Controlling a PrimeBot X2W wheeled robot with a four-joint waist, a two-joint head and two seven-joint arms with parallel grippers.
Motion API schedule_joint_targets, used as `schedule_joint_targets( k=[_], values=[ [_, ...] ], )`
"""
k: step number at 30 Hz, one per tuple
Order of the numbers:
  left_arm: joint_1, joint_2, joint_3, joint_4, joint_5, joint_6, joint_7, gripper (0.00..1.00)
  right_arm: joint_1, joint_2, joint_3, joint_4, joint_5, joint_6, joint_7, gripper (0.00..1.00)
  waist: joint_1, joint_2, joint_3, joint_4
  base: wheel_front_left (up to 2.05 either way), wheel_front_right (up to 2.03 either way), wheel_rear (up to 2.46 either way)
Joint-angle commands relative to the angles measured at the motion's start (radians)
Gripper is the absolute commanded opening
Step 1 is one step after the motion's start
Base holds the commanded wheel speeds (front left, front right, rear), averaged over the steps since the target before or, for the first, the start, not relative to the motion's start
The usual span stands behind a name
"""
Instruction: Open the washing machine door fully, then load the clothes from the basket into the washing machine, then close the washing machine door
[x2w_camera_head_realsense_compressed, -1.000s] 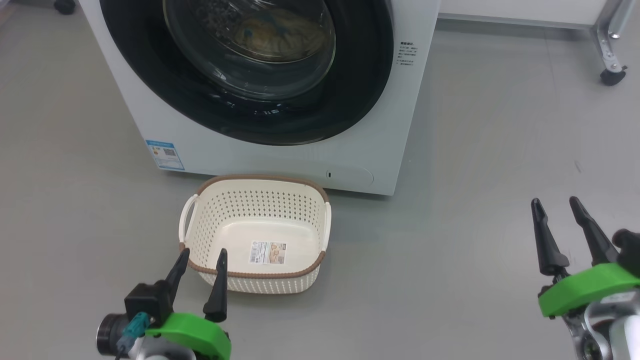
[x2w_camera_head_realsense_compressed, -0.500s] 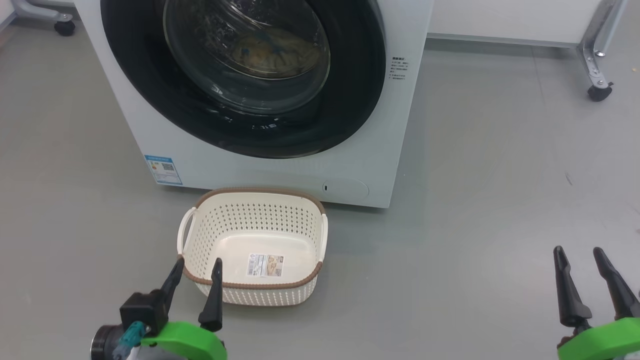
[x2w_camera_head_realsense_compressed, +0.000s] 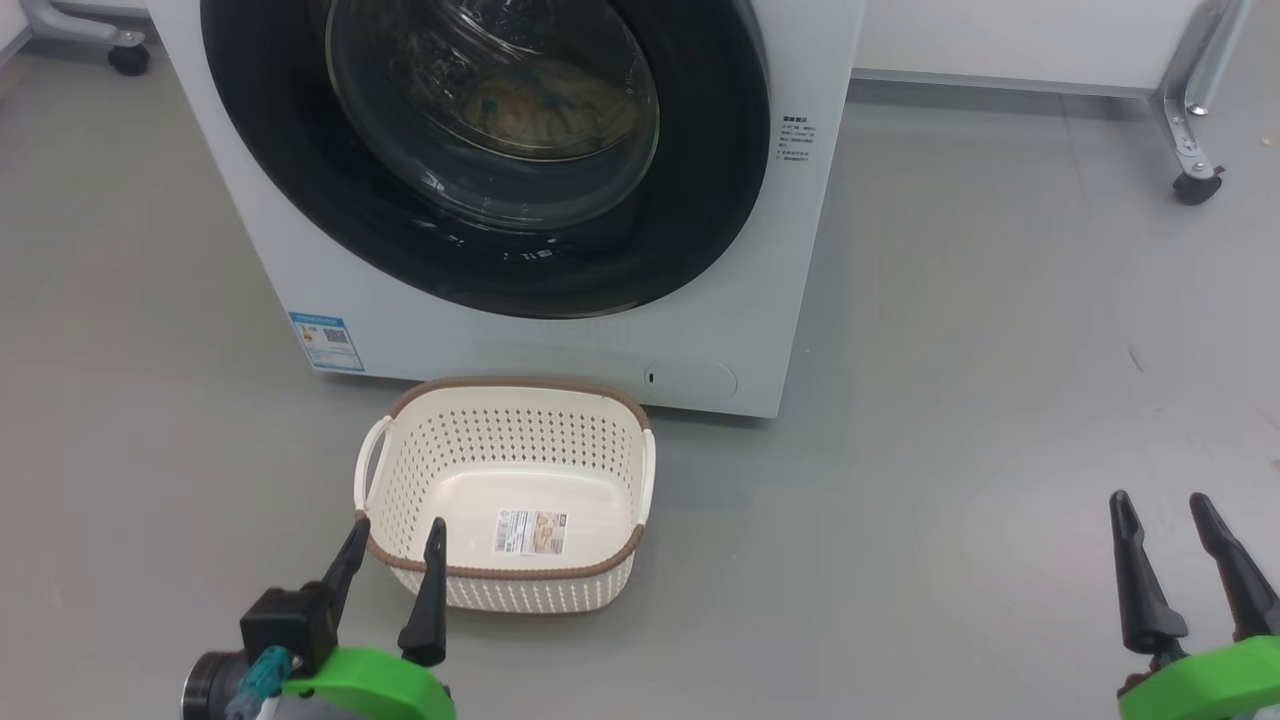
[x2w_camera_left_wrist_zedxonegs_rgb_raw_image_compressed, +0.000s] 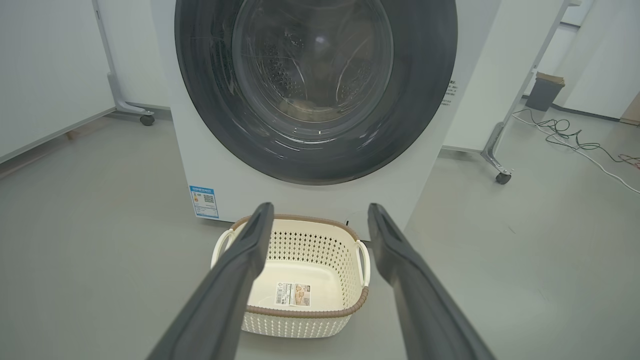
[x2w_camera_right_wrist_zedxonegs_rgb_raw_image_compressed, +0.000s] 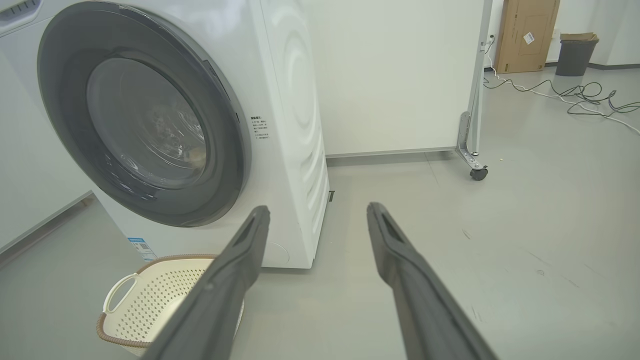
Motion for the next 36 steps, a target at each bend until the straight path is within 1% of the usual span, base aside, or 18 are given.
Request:
schedule_joint_targets(
  k=[1, 20, 21, 24, 36],
  values=[
    [-0.033, 0.022, 0.033, -0.034, -0.008, 0.003, -0.001, 1.0, -0.016, -0.018, 0.016, -0.034, 0.007, 0.003, 0.002, 1.0, 0.0001, -0.0001, 0.0, 0.002, 0.0, 0.0, 0.0],
    [-0.045, 0.04, 0.006, -0.036, 0.004, 0.007, 0.005, 1.0, -0.019, -0.018, 0.023, -0.022, 0.015, 0.003, -0.002, 1.0, 0.0001, -0.0001, 0.005, 0.007, 0.0, 0.0, 0.0],
    [0.0, 0.019, -0.032, 0.0, 0.0, 0.0, 0.008, 0.0, 0.0, 0.0, 0.001, 0.011, 0.01, 0.0, 0.0, 0.0, 0.0001, -0.0001, 0.005, 0.007, 0.0, 0.0, 0.0],
    [0.012, 0.009, -0.035, 0.036, -0.004, -0.001, 0.01, 0.0, -0.001, 0.006, 0.004, 0.06, 0.014, 0.0, 0.001, 0.0, 0.0001, -0.0001, 0.005, 0.006, 0.0, 0.0, 0.0],
    [0.011, -0.004, 0.015, 0.03, -0.121, -0.02, 0.04, 0.0, -0.033, 0.004, 0.014, 0.091, 0.145, 0.0, 0.014, 0.0, 0.0001, -0.0001, 0.008, -0.008, 0.0, 0.0, 0.0]
  ],
)
